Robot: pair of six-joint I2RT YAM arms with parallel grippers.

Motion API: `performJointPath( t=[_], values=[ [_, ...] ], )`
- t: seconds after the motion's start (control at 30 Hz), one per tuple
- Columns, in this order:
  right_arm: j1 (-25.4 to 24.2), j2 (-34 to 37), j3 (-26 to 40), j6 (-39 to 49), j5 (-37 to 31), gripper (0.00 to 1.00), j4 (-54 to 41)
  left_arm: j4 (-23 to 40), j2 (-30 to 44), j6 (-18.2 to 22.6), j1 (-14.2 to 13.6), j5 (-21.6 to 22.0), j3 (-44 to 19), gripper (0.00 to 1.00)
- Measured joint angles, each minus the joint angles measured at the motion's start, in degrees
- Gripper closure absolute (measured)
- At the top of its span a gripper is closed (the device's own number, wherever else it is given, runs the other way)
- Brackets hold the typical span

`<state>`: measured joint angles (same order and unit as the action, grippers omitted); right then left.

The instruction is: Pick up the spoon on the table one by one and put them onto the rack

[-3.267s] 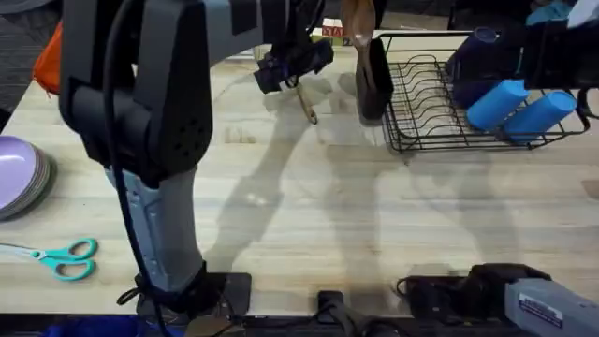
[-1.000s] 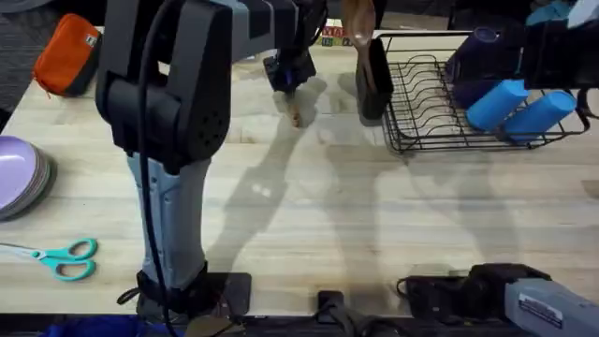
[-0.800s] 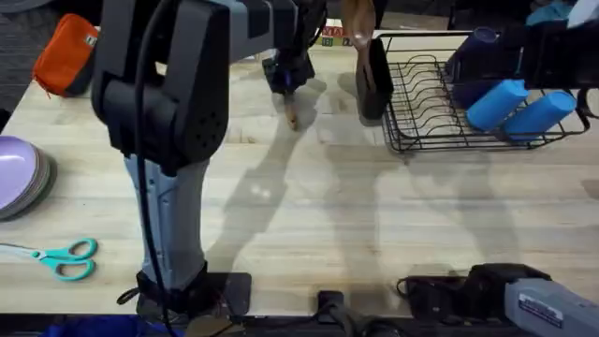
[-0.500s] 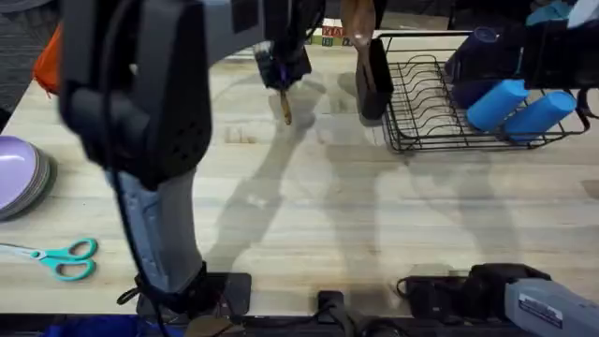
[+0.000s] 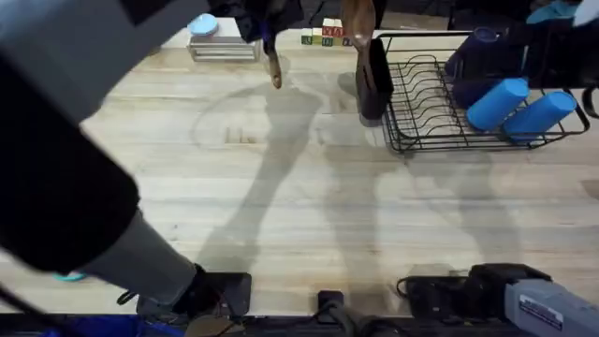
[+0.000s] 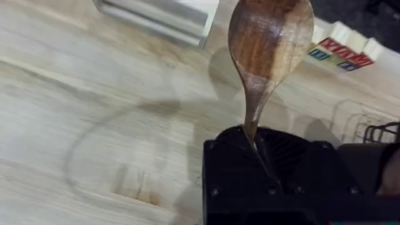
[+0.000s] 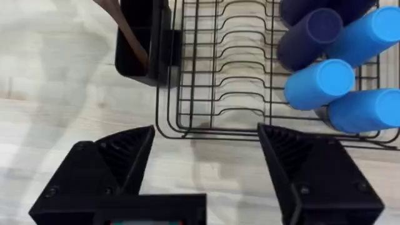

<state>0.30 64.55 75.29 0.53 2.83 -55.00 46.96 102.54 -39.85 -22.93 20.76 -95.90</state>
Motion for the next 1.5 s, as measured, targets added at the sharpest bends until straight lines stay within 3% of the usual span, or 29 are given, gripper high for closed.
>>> performJointPath(
  t=[0.43,0.73,1.03,1.2,1.5],
  values=[
    [0.0,-6.14,0.0,4.04,-0.02,0.006,0.98,0.22,-9.78,5.46,-7.93,7.0,0.0,0.957],
    [0.0,-8.81,0.0,4.66,-0.02,0.006,0.54,0.28,-14.21,9.04,-10.91,8.85,0.0,0.957],
    [0.0,-10.81,0.07,4.67,-0.02,0.006,0.52,1.92,-15.78,12.64,-17.71,10.83,0.23,0.956],
    [0.0,-10.81,0.09,4.69,-0.02,0.006,0.52,3.58,-18.91,13.13,-18.39,11.6,2.01,0.956],
    [0.0,-10.81,0.09,5.36,-0.04,0.007,0.52,-1.08,-31.08,16.42,-18.39,10.36,13.87,0.956]
  ],
)
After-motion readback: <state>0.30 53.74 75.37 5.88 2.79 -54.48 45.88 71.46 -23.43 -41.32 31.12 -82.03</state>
